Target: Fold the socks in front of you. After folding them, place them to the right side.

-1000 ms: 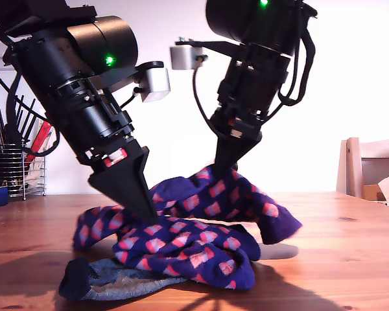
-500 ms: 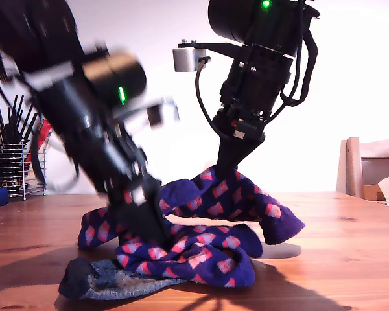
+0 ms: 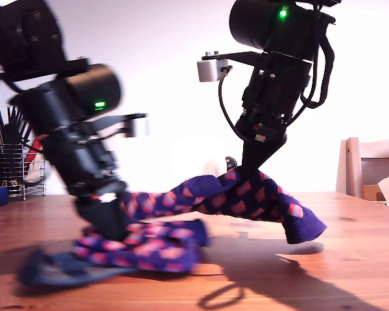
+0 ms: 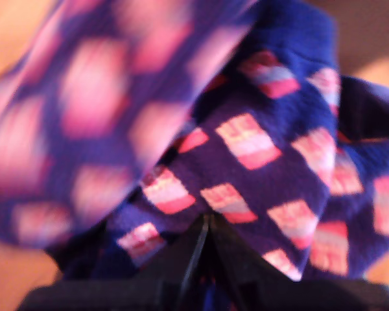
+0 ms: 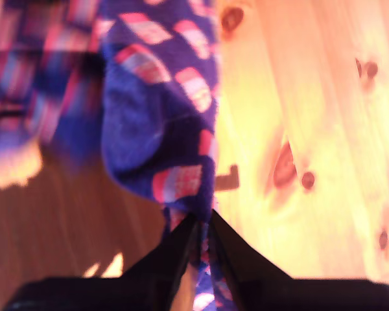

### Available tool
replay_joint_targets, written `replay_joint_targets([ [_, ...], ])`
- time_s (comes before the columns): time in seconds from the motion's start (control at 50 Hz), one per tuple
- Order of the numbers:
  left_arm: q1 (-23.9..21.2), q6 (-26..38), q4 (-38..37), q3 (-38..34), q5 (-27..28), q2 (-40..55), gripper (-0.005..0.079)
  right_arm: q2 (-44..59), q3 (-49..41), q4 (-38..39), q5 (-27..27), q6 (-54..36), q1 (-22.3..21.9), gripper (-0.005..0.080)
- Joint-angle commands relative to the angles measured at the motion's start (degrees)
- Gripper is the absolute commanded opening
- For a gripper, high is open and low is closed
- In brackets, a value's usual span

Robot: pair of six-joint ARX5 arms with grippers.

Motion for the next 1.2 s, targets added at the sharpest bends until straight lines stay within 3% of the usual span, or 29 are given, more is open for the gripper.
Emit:
replay_joint_targets([
  [0.0, 2.9, 1.4, -2.8, -3.5, -3.1, 4.1, -0.0024, 0.9, 0.5, -0.5, 0.0, -1.2, -0.1, -0.0011],
  [0.28, 8.7, 2.7, -3.1, -3.5, -5.4, 4.1, -0.0023, 0.9, 0.5, -0.7, 2.8, -5.9, -2.8, -0.0011],
  [0.56, 13.3, 2.7, -2.5, -3.5, -5.9, 4.1, -0.0023, 1.0, 0.5, -7.1, 1.7, -5.9, -4.2, -0.0011],
  [0.68, 13.7, 2.6, -2.4, -3.5, -5.9, 4.0, -0.0023, 1.3, 0.5, -6.6, -0.5, -5.9, -3.5, -0.0012],
  [1.08, 13.3, 1.0, -2.6, -3.3, -5.0, 3.9, -0.0023, 6.1, 0.4, -6.2, -0.7, -4.8, -1.1, -0.0012],
  [1.18, 13.3, 0.5, -3.3, -2.5, -5.0, 3.5, 0.0011, 7.5, 0.4, -6.7, -1.1, -4.1, -1.1, -0.0012],
])
